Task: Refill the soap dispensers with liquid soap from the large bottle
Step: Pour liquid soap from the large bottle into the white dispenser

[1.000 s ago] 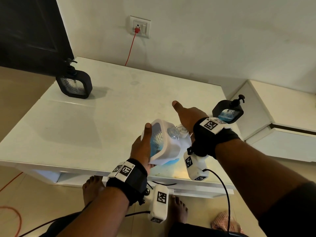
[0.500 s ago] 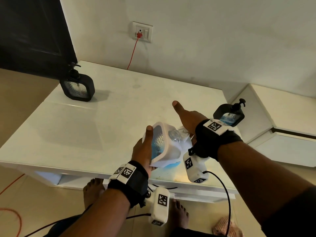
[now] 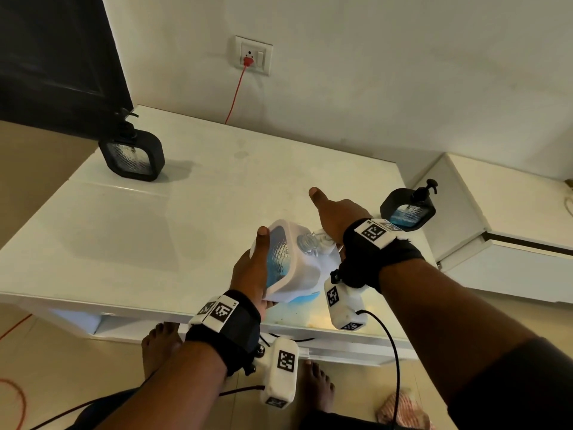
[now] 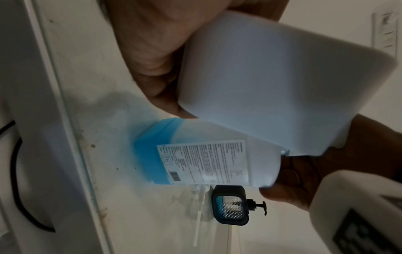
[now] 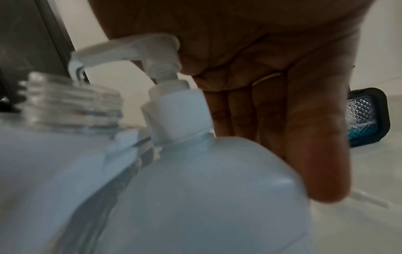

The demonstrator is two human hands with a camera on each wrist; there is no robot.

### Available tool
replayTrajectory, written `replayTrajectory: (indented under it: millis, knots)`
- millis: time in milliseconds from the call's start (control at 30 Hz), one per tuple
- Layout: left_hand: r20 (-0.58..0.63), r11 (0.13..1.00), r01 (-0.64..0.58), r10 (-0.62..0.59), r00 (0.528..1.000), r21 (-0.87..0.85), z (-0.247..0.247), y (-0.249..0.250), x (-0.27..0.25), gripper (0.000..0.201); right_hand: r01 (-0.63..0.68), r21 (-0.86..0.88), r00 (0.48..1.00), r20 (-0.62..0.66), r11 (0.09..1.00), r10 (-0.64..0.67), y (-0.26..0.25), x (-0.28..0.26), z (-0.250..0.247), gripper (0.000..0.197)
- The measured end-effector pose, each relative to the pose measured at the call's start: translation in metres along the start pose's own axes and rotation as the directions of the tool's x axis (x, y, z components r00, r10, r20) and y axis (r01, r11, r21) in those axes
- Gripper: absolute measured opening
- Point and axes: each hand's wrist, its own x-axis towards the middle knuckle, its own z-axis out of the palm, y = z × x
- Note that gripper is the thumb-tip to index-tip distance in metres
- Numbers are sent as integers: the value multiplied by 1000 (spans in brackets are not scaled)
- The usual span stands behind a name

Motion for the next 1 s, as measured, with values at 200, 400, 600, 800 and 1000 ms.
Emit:
replayTrajectory:
  millis: [200, 400, 600, 800, 1000]
  knots:
    - [-1, 1000, -1, 1, 1000, -17, -1, 0, -2, 83, -23, -43, 999, -46, 999, 21, 6, 0, 5, 74]
    - [11, 1000, 2, -2, 1000, -22, -1, 1, -3, 80, -24, -51, 999, -44, 998, 21, 3, -3, 4, 75]
    - [1, 999, 20, -20, 1000, -46, 0, 1, -1, 65, -25, 50, 994, 107, 998, 19, -10, -16, -11, 77]
    - [-1, 999, 7, -7, 1000, -41, 0, 0, -1, 79, -36, 103, 985, 169, 994, 18, -10, -22, -11, 84]
    - [10, 1000, 5, -5, 1000, -25, -1, -1, -2, 75, -18, 46, 998, 67, 999, 15, -6, -11, -2, 76]
